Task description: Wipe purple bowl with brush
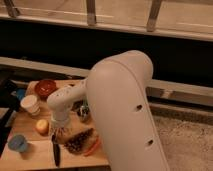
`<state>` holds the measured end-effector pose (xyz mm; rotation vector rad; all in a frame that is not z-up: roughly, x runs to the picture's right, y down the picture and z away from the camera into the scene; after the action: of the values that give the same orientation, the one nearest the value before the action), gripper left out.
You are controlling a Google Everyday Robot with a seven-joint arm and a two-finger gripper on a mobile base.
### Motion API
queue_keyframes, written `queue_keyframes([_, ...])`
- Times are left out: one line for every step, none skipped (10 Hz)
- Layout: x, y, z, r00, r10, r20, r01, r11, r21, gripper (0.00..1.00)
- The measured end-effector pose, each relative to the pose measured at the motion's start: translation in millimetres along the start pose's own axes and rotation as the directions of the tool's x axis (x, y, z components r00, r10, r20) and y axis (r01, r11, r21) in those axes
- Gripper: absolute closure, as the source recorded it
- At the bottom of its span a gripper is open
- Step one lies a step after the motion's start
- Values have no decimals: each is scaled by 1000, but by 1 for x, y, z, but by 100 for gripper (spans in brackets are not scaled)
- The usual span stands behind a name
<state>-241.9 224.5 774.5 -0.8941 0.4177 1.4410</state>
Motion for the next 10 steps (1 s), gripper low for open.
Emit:
queue_keyframes([2, 3, 0, 1000, -12, 1, 12, 1000, 8, 35])
queue_keyframes([1, 1, 0, 1000, -10, 2, 10, 1000, 10, 35])
queue_keyframes([0, -1, 0, 1000, -7, 4, 7, 1000, 11, 35])
queue_keyframes([0, 0, 0, 1000, -8, 3, 8, 1000, 10, 35])
queue_keyframes([1, 2, 0, 1000, -10, 2, 10, 1000, 10, 35])
queue_keyframes([1, 3, 3, 1000, -12, -6, 12, 1000, 2, 35])
queue_keyframes([1, 2, 10, 1000, -14, -23, 13, 1000, -9, 35])
queue_keyframes([1, 3, 18, 999, -18, -34, 17, 1000, -17, 35])
queue_keyframes([2, 5, 28, 999, -23, -45, 22, 999, -26, 35])
queue_keyframes([2, 9, 33, 998, -25, -55, 23, 999, -40, 35])
